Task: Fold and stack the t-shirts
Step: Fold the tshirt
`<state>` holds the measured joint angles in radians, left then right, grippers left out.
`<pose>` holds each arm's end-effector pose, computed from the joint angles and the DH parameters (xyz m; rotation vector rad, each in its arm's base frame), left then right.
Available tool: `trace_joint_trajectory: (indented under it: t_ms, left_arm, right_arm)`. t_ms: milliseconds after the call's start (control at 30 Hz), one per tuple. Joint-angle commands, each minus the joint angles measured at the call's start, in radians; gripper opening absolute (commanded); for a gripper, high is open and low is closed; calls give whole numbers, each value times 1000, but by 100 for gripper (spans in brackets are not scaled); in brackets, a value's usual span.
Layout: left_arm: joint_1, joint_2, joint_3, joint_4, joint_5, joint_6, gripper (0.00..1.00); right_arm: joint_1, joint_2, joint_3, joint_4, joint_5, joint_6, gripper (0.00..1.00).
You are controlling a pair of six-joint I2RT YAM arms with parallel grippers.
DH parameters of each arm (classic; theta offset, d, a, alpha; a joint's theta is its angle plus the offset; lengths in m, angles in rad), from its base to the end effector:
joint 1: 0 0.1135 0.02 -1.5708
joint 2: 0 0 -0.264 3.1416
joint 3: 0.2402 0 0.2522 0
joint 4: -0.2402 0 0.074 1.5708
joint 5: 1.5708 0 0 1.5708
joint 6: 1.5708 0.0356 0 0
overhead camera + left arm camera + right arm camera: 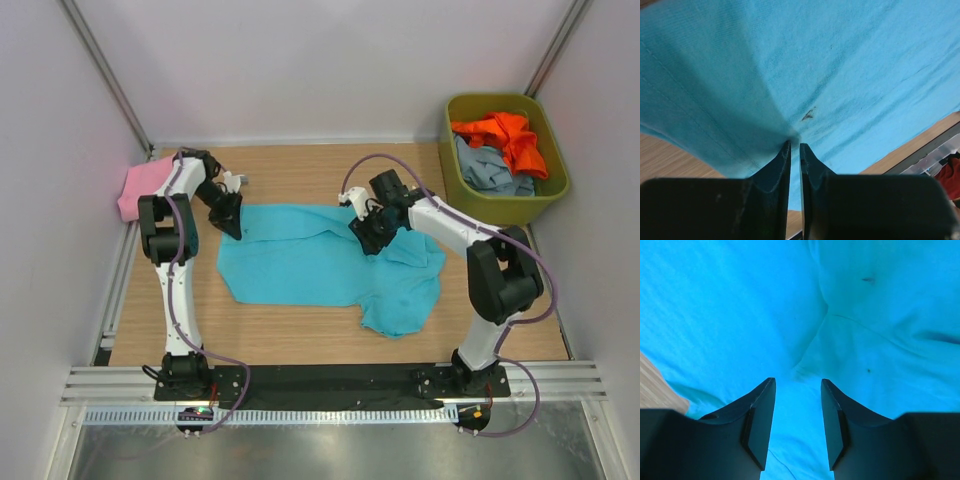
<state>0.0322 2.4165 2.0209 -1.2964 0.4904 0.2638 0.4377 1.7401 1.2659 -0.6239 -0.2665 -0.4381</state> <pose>0.4543 -0.0021 0.1449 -0.3013 -2.9846 0.7692 0.3213 0.1607 0.2188 -1.2003 2.3620 0.3548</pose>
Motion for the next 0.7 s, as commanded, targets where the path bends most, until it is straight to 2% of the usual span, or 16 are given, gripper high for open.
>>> trace_joint_trajectory:
  t_ms: [0,233,667]
  left_arm:
    - [0,-71,-11,28,10,-11,13]
    - [0,-79,-11,28,27,-11,13]
    - [0,-71,-11,19,37,3,13]
  right_arm:
    - [-19,34,38,38,-8,22,47]
    - [-19,102,92,19,21,4,43]
    - [29,119,76,-7,16,4,40]
